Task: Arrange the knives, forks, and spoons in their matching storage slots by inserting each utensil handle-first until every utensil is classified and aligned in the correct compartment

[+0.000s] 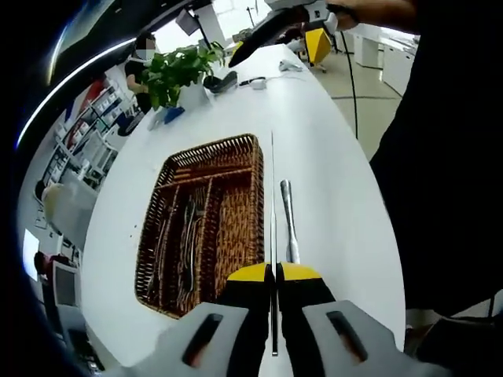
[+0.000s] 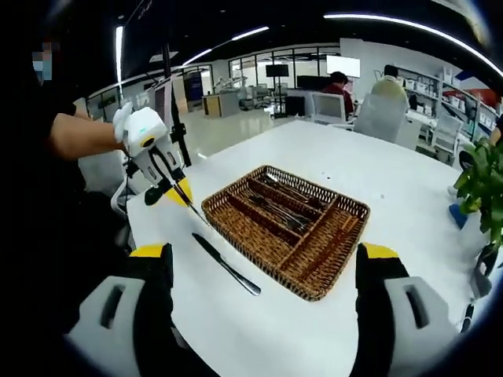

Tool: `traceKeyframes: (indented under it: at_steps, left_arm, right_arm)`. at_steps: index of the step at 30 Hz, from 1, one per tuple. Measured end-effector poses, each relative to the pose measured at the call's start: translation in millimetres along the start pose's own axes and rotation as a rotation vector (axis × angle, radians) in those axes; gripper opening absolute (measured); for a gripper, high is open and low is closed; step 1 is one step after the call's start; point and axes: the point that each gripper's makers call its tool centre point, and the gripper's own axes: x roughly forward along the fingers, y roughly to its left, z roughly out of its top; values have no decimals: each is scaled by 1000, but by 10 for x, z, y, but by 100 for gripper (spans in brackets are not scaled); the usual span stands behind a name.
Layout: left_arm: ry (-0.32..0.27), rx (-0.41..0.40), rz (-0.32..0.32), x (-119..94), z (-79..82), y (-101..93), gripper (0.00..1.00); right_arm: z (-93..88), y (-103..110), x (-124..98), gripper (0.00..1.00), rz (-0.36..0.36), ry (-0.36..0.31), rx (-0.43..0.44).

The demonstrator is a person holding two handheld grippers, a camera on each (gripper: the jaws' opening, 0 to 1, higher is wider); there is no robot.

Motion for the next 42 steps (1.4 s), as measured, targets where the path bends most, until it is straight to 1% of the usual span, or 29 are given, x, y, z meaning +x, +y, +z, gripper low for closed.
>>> traceKeyframes:
  at_steps: [4, 7, 11, 15, 21, 24, 26, 28, 32, 36, 40, 42]
  left_arm:
    - [-8, 12, 29, -111, 88, 123, 1]
    - [-6, 27, 42, -179, 134, 199, 1]
    - [-4, 37, 58, -252, 182, 287, 1]
    - [-7, 33, 65, -284, 221, 342, 1]
    - [1, 39, 74, -289, 230, 429, 1]
    - [-1, 42, 81, -303, 246, 488, 1]
    - [1, 35, 86, -309, 249, 532, 1]
    - [8, 31, 87, -303, 236, 559, 1]
    - [9, 45, 100, -300, 217, 647, 1]
    - [15, 79, 121, -280, 199, 749, 1]
    - [25, 79, 128, -266, 181, 830, 1]
    - [29, 82, 135, -270, 169, 883, 1]
  right_arm:
    - [86, 8, -30, 100, -20, -7, -24]
    - [115, -36, -61, 100, -40, -7, -38]
    - [128, -64, -120, 100, -50, -20, -6]
    - [92, -87, -160, 100, -61, -10, 7]
    - [94, -122, -199, 100, -75, -13, 27]
    - [126, -125, -200, 100, -79, -24, 29]
    - [153, -125, -205, 100, -77, -39, 46]
    - [148, -146, -208, 100, -85, -38, 45]
    - [135, -168, -215, 100, -89, -34, 48]
    - [134, -196, -221, 100, -96, -34, 52]
    - [144, -210, -226, 100, -97, -45, 65]
    - [124, -224, -219, 100, -101, -38, 69]
